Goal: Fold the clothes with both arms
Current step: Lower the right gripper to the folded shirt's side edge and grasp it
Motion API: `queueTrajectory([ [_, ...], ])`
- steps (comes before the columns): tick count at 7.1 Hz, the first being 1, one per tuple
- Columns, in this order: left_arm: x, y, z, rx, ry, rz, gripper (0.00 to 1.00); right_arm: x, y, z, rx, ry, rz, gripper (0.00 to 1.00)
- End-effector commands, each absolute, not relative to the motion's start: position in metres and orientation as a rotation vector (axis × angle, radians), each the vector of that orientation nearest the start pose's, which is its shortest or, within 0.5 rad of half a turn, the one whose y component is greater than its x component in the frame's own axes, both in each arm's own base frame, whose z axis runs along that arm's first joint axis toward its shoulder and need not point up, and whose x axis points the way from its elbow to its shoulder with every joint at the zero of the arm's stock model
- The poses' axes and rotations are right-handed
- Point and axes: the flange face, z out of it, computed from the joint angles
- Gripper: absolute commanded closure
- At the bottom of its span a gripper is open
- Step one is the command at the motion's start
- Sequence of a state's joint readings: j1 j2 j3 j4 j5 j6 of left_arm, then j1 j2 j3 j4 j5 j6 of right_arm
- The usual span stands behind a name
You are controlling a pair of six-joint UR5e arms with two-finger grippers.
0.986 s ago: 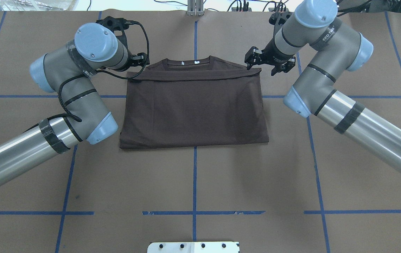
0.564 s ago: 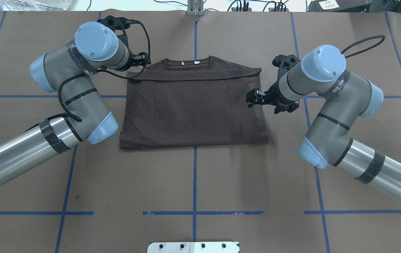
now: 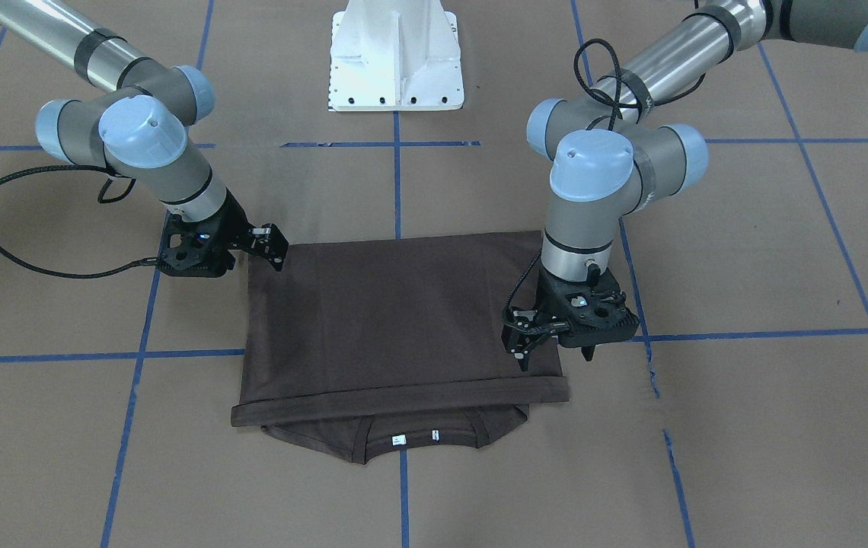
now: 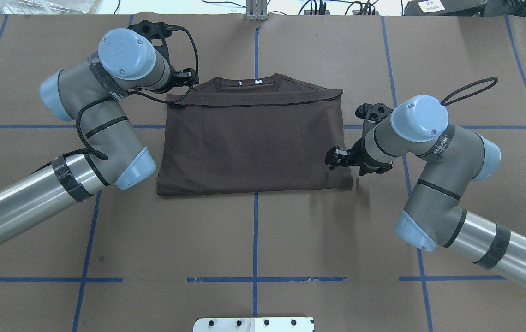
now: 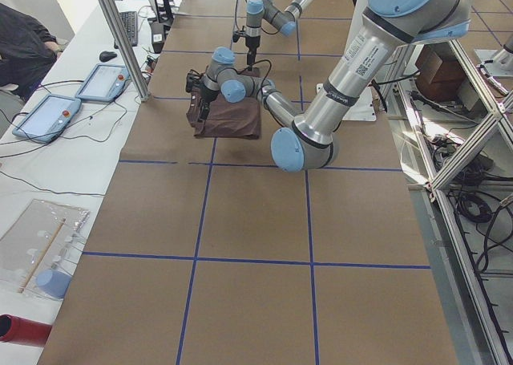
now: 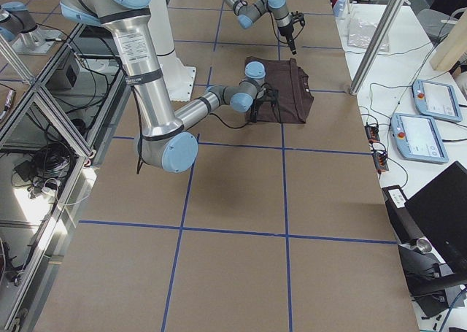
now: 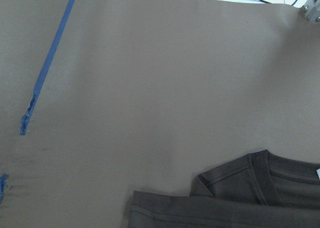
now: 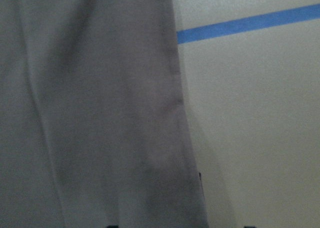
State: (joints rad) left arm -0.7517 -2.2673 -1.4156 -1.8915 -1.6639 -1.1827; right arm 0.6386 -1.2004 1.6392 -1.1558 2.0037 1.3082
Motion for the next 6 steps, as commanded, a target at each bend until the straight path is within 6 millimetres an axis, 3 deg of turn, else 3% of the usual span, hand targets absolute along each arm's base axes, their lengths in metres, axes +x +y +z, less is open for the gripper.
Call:
queueTrajectory([
  [1,0.460,-0.600,0.274,0.397,0.780,-0.300,0.00,-0.471,-0.450,0.381,-0.016,-0.923,0.148,0.40],
  [3,0.459,-0.599,0.275,0.398,0.780,-0.299,0.00,-0.471,-0.449,0.384,-0.021,-0.919,0.133,0.96],
  [6,0.460,-0.598,0.274,0.401,0.783,-0.298,0.00,-0.455,-0.441,0.389,-0.025,-0.929,0.121,1.00],
])
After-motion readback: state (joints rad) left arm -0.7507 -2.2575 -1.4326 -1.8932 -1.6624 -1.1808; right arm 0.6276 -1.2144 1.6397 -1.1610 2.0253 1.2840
